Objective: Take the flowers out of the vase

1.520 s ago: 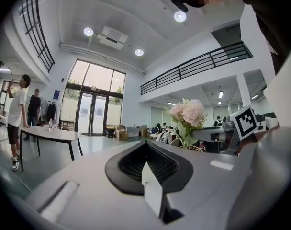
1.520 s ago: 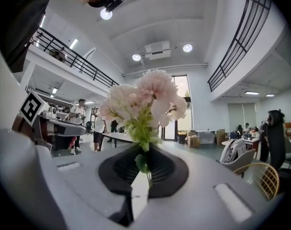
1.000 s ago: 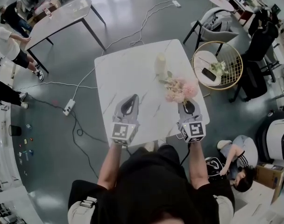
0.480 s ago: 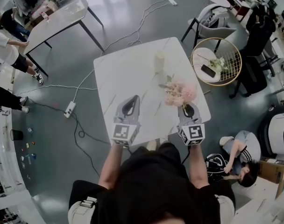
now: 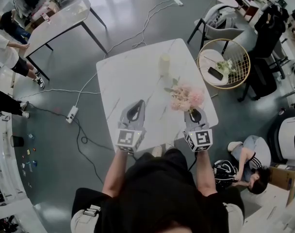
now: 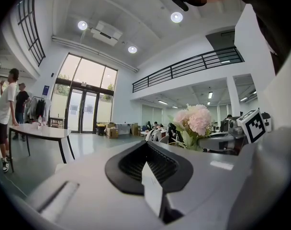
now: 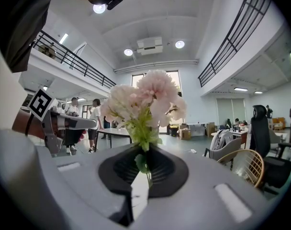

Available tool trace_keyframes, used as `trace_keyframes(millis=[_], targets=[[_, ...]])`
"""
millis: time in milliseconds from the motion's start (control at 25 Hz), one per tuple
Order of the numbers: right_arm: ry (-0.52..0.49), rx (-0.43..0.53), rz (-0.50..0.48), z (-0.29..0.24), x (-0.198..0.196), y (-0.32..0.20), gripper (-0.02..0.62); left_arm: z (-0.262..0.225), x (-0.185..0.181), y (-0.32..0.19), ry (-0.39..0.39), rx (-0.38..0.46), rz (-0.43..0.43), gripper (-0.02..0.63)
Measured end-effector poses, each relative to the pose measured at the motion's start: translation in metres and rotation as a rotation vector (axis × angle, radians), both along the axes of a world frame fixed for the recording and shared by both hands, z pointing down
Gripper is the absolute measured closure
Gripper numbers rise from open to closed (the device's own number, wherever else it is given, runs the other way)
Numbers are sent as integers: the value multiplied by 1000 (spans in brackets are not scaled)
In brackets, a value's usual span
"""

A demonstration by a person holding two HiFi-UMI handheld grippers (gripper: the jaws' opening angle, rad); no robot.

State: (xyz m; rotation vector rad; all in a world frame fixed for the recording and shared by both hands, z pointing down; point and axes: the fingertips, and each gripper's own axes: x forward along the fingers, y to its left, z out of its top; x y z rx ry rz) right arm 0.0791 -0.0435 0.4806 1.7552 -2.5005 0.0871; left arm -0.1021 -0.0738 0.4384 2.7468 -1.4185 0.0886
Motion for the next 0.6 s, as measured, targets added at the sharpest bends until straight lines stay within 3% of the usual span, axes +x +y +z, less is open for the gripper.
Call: trace_keyframes(millis=[600], targets=[[-4, -3, 0, 2, 12, 1, 578, 3, 16, -1, 5, -6, 10, 598]])
